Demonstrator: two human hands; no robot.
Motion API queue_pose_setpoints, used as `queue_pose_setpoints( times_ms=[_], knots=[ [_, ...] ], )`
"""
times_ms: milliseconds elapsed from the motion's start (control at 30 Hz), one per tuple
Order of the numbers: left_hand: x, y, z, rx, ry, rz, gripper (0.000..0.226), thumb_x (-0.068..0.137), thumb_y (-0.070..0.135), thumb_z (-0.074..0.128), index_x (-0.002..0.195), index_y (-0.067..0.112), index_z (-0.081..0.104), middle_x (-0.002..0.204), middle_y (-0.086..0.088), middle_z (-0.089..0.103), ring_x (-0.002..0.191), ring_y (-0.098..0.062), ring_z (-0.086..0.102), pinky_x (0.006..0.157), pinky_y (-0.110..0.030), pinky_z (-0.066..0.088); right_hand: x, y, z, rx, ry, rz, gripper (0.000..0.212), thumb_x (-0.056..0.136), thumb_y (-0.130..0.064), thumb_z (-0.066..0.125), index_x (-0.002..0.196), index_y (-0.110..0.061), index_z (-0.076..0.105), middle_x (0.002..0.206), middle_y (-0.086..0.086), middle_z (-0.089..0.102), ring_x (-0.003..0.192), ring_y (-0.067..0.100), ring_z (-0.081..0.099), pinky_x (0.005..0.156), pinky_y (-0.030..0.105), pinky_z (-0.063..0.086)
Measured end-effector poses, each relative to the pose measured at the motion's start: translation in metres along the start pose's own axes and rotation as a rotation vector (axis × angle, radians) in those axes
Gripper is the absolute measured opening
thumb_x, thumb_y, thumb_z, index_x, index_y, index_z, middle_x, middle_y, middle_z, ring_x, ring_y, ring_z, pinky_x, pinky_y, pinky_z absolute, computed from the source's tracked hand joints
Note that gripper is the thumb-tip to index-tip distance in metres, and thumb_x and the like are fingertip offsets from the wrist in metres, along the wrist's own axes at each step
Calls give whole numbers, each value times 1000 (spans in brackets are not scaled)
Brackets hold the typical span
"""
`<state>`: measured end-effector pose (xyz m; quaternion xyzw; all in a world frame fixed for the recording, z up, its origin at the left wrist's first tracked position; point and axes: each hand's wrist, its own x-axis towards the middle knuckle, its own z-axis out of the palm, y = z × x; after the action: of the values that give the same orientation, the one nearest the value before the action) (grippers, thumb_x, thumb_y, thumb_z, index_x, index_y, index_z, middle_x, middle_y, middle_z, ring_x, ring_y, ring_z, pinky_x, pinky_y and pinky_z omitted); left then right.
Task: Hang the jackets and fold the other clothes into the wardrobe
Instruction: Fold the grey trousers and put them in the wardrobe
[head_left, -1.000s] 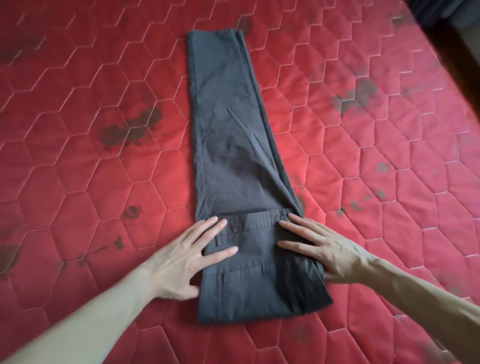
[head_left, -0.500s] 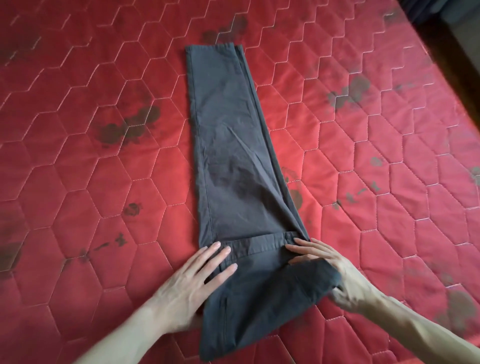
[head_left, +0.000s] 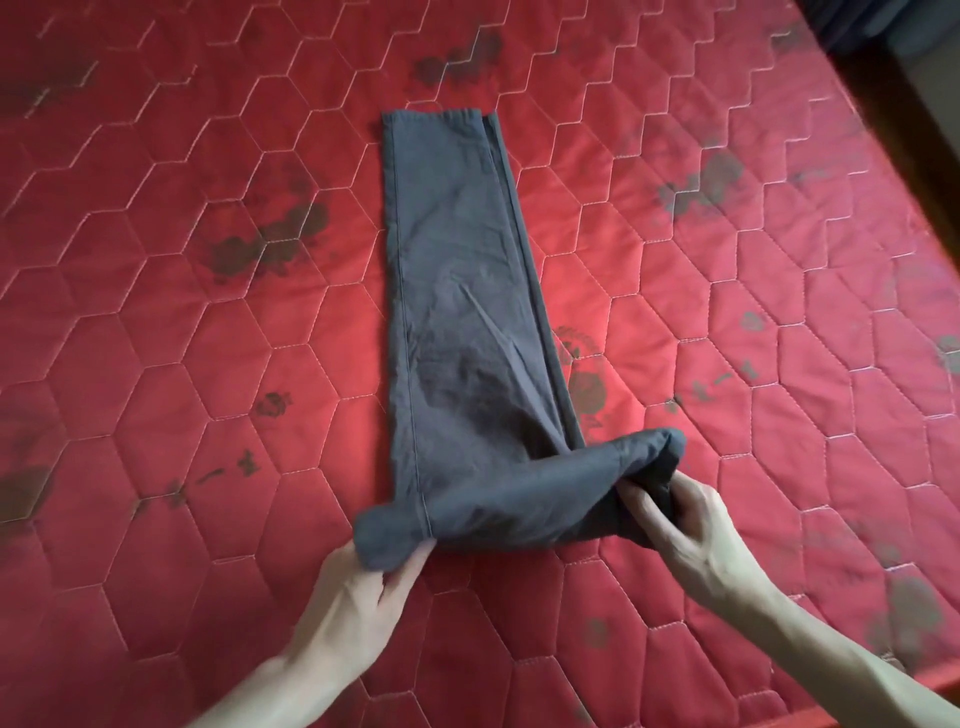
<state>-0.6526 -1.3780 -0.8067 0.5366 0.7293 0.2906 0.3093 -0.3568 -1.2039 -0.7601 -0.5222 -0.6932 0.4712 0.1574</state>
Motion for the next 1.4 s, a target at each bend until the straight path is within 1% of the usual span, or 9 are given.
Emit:
queue_pose_setpoints(
  times_ms=[133, 233, 367, 533, 600, 767, 833, 967, 1400],
  knots=[
    [6, 8, 8, -107, 260, -98, 46, 98, 41, 65, 57, 35, 46, 46, 17, 44, 38, -3, 36, 48, -7, 30, 16, -4, 7, 192, 21, 1, 9, 88, -30, 73, 96, -30, 71, 81, -6, 72, 77, -2, 61, 69, 19, 52],
    [19, 25, 5, -147, 361, -203, 51, 98, 24, 63, 63, 37, 28, 50, 27, 47, 43, 2, 39, 49, -5, 30, 33, -4, 19, 575, 62, 213, 26, 86, -32, 81, 105, -14, 77, 96, 5, 77, 92, 14, 69, 78, 30, 58],
    [44, 29, 4, -194, 419, -247, 26, 106, 29, 50, 81, 33, 50, 76, 38, 61, 71, 14, 57, 68, -4, 38, 57, 0, 41, 719, 155, 287, 20, 92, -30, 77, 105, -14, 80, 103, 5, 79, 93, 12, 70, 78, 23, 57],
    [63, 8, 8, -167, 304, -367, 40, 109, 39, 43, 121, 5, 61, 113, -5, 74, 107, -29, 66, 99, -45, 47, 74, 18, 67, 584, 205, 324, 22, 100, -27, 71, 94, -6, 73, 85, 1, 62, 82, 13, 52, 75, 33, 40],
    [66, 0, 12, -141, 275, -440, 32, 110, 33, 45, 108, 2, 56, 91, -18, 69, 87, -40, 61, 87, -55, 47, 75, 23, 74, 491, 208, 343, 25, 100, -27, 70, 85, -7, 69, 77, -4, 55, 77, 9, 47, 72, 31, 38],
    [67, 1, 17, 8, 278, -469, 27, 109, 32, 44, 89, 14, 38, 59, -10, 50, 73, -51, 58, 61, -47, 31, 73, 18, 79, 243, 295, 313, 48, 104, -43, 60, 67, -18, 42, 60, -18, 35, 60, 5, 32, 57, 29, 29],
    [68, 2, 19, 103, 262, -450, 24, 109, 31, 45, 93, 14, 39, 64, -18, 58, 72, -50, 62, 60, -42, 31, 67, 18, 81, 60, 355, 317, 41, 104, -46, 56, 73, -21, 46, 61, -16, 50, 62, 11, 47, 62, 35, 33],
    [71, 8, 22, 303, 240, -451, 25, 109, 35, 42, 102, 11, 44, 74, -24, 68, 71, -47, 67, 58, -41, 35, 53, 24, 85, -426, 468, 345, 26, 98, -49, 62, 108, -27, 55, 105, -3, 68, 98, 34, 66, 71, 41, 47],
    [49, -9, 26, 456, 304, -264, 41, 104, 21, 55, 139, 2, 44, 112, -20, 65, 97, -40, 64, 82, -53, 54, 15, 15, 104, -273, 454, 60, 34, 110, -25, 40, 137, -16, 60, 131, 1, 59, 120, 21, 53, 112, 31, 36]
  ],
)
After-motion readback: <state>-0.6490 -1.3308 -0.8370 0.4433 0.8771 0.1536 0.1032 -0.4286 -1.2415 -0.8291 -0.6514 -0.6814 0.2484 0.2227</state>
